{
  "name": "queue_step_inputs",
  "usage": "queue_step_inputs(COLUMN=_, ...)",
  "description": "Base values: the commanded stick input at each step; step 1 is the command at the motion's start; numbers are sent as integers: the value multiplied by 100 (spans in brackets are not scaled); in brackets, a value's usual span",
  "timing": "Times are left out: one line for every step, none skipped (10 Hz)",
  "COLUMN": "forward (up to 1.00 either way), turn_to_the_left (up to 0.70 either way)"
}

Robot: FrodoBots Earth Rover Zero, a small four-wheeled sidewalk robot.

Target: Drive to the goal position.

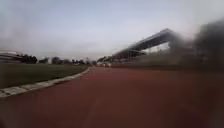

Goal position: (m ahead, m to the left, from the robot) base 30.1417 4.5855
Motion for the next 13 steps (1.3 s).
queue_step_inputs(forward=70, turn_to_the_left=0)
queue_step_inputs(forward=70, turn_to_the_left=0)
queue_step_inputs(forward=70, turn_to_the_left=0)
queue_step_inputs(forward=70, turn_to_the_left=0)
queue_step_inputs(forward=70, turn_to_the_left=0)
queue_step_inputs(forward=70, turn_to_the_left=0)
queue_step_inputs(forward=70, turn_to_the_left=0)
queue_step_inputs(forward=70, turn_to_the_left=0)
queue_step_inputs(forward=70, turn_to_the_left=0)
queue_step_inputs(forward=70, turn_to_the_left=0)
queue_step_inputs(forward=70, turn_to_the_left=0)
queue_step_inputs(forward=70, turn_to_the_left=0)
queue_step_inputs(forward=70, turn_to_the_left=0)
